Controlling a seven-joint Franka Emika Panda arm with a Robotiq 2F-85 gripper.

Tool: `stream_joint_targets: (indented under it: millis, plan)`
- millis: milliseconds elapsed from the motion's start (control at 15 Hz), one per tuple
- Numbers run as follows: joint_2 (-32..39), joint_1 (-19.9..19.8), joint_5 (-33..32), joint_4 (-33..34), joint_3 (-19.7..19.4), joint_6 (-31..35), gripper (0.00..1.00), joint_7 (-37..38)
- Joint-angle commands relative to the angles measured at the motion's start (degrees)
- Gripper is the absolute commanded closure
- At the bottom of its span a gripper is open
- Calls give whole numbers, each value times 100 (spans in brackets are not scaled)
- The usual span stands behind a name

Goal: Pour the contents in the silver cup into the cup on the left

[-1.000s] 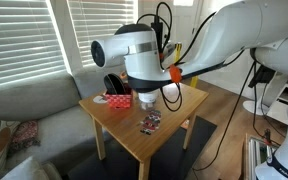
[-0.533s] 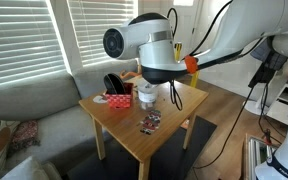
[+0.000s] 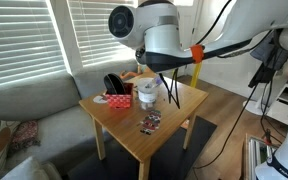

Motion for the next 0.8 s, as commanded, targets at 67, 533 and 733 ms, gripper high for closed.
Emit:
stream_joint_targets:
  millis: [67, 533, 733]
  plan:
    - [-928, -432, 754, -823, -45, 1371, 99, 580]
    - [-1357, -759, 1167, -1292, -276, 3047, 99, 958]
    - [-1413, -797, 1181, -1388, -311, 3154, 96, 962]
